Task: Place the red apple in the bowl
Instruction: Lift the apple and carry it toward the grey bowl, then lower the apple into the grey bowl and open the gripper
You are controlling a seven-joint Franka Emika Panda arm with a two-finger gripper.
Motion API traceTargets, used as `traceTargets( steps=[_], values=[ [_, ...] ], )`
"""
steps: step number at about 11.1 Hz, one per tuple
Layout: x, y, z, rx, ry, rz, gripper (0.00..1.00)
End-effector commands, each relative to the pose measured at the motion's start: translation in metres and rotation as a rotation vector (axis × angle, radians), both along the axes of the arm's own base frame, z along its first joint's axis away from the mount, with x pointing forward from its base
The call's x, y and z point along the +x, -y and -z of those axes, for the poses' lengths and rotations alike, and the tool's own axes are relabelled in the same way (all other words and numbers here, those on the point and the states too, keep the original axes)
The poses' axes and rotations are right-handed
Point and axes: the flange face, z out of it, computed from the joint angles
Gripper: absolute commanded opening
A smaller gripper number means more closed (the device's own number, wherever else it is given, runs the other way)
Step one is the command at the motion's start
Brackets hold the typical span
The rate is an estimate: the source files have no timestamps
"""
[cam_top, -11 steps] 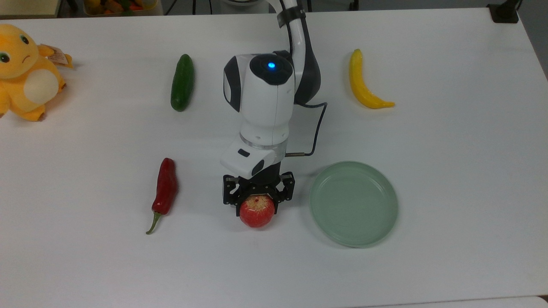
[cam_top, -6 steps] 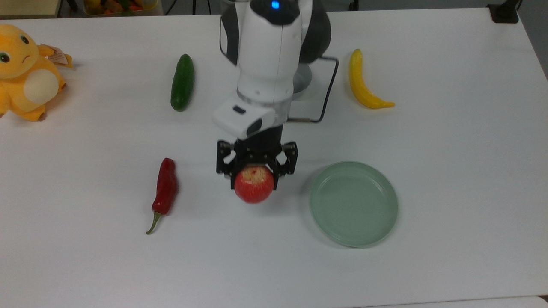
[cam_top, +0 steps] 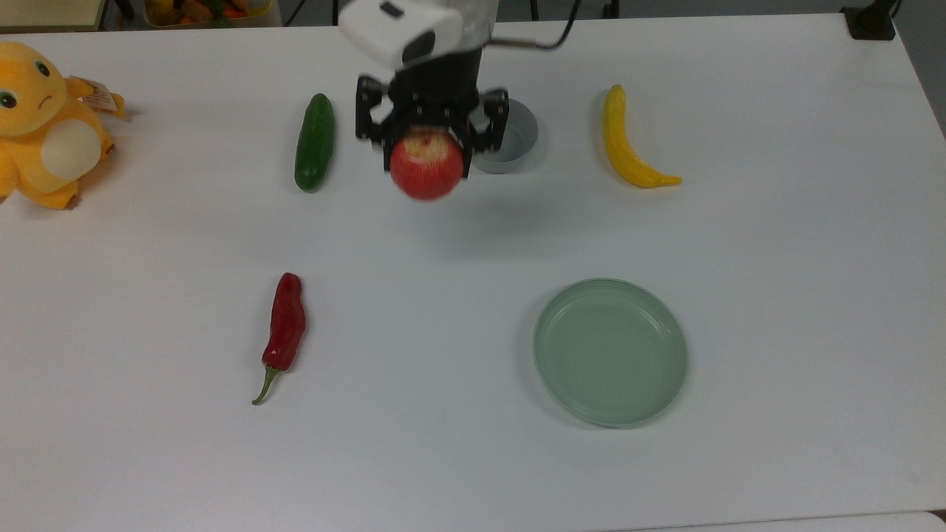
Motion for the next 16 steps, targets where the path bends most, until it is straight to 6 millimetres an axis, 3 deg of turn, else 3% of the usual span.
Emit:
traceTargets(
  steps=[1,3,5,8,12,16],
  values=[
    [-0.075,0.013,-0.017,-0.005,-0.131,-0.013,0.32],
    [-0.103,0.008,0.01,0.015,-0.273,-0.047,0.32],
    [-0.118,0.004,0.051,-0.004,-0.388,-0.052,0.32],
    [-0.133,-0.004,0.092,-0.021,-0.459,-0.074,0.32],
    [-0.15,-0.053,0.143,-0.019,-0.437,-0.165,0.32],
    [-0.161,-0.081,0.18,-0.004,-0.369,-0.2,0.32]
  ],
)
